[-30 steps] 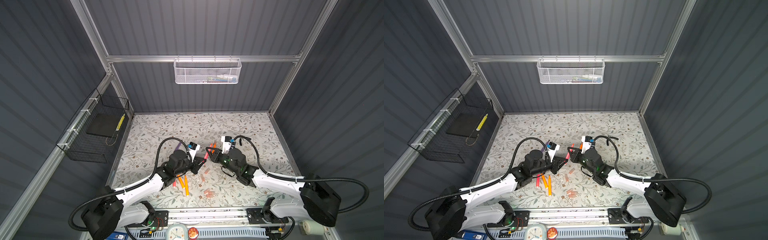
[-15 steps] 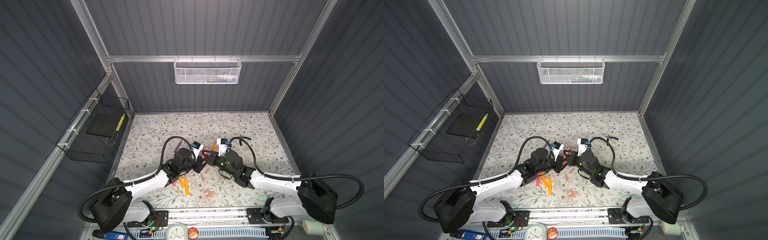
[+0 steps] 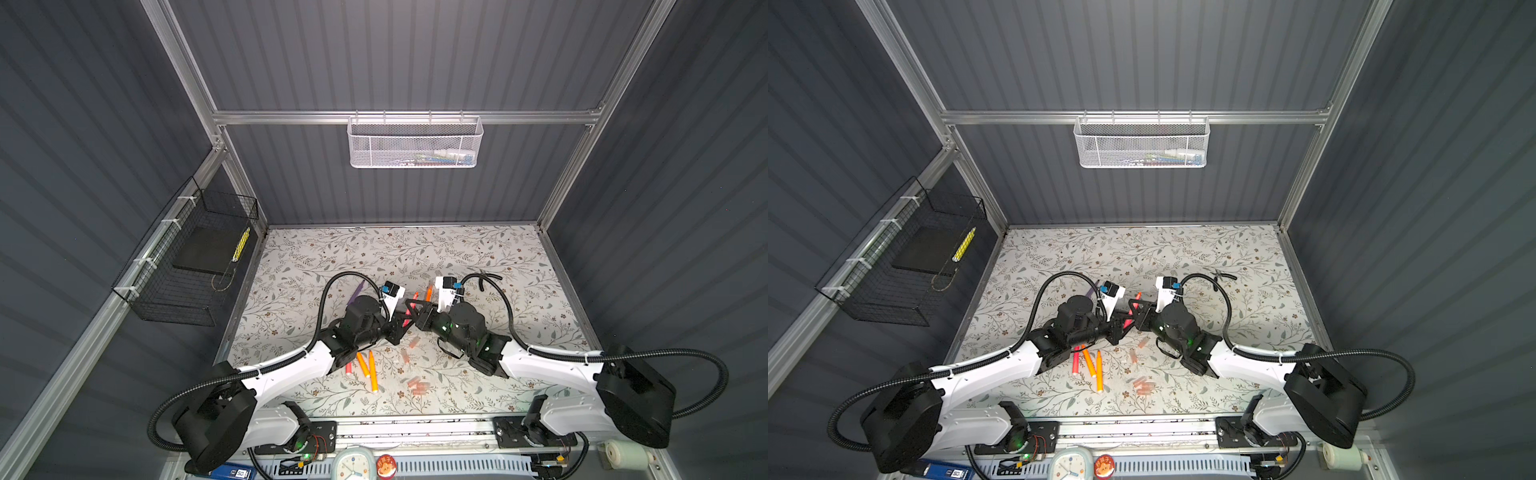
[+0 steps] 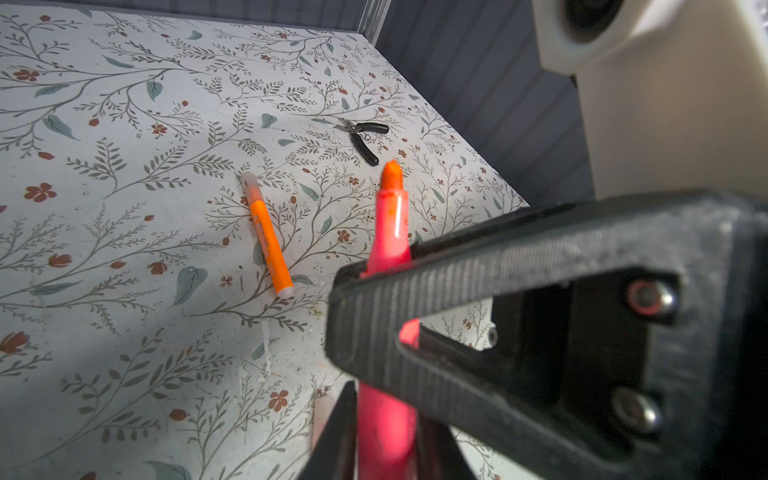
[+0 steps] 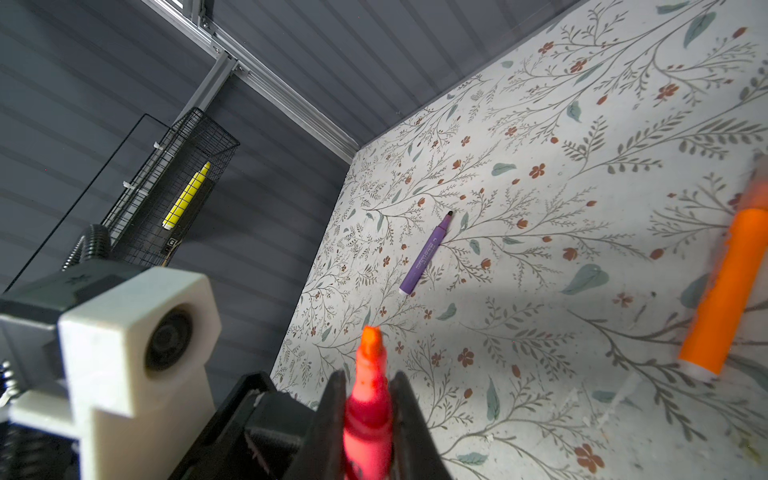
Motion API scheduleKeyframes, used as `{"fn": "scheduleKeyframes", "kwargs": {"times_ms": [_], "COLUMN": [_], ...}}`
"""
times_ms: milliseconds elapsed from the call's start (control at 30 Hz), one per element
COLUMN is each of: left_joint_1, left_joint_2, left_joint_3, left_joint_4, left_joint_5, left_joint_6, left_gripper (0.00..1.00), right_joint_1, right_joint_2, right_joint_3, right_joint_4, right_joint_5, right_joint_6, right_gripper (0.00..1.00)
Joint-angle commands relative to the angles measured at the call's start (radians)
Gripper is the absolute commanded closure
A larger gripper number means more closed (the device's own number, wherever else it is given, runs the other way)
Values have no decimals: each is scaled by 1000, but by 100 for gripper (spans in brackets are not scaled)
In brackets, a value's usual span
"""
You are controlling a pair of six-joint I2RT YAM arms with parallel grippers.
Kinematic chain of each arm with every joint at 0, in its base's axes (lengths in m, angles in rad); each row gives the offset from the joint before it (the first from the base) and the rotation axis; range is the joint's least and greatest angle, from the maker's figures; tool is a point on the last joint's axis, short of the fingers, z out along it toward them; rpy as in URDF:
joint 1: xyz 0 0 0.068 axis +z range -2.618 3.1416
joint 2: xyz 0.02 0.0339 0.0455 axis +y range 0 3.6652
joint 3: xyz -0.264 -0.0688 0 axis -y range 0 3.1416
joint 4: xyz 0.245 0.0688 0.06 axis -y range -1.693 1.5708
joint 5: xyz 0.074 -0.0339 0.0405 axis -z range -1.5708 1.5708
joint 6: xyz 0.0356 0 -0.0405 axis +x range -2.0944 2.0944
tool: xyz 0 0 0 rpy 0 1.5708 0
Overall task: Insert the pens into the pen caps
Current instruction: 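Hold the pink marker upright while the right gripper closes near its tip, then move the right gripper back over a translucent pink cap on the table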
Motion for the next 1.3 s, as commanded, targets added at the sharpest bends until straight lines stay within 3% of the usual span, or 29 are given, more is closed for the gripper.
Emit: {"fn": "scheduleKeyframes", "kwargs": {"times_ms": [0,133,167,233,300,400,533,700,900,1267], "left_joint_1": [-4,-4,-4,-4,7,133,309,311,310,309], "left_joint_2": [-7,-7,-9,-14,-18,-3,15,-74,-178,-297], "left_joint_3": [1,-6,-7,-9,-13,-36,-70,-91,-142,-187], "left_joint_4": [-2,-3,-7,-16,-40,-42,-70,-120,-113,-106], "left_joint_5": [-5,-12,-17,-55,-113,-72,-41,-93,-89,-72], "left_joint_6": [2,0,-1,-6,-24,-103,-164,-127,-104,-104], "left_gripper": [86,91,94,100,100,100,100,100,100,100], "right_joint_1": [6,6,6,5,6,6,6,7,27,47], "right_joint_2": [-16,-27,-29,-39,-58,-107,-177,-187,-36,231], "right_joint_3": [13,5,3,-4,-12,-26,-52,-52,5,125], "right_joint_4": [11,7,7,4,-14,-93,-251,-457,-595,-605], "right_joint_5": [21,34,35,34,33,44,74,71,-3,-35], "right_joint_6": [-14,-12,-10,-9,-15,-21,-26,-13,5,6], "right_gripper": [100,92,86,63,54,48,46,45,45,47]}}
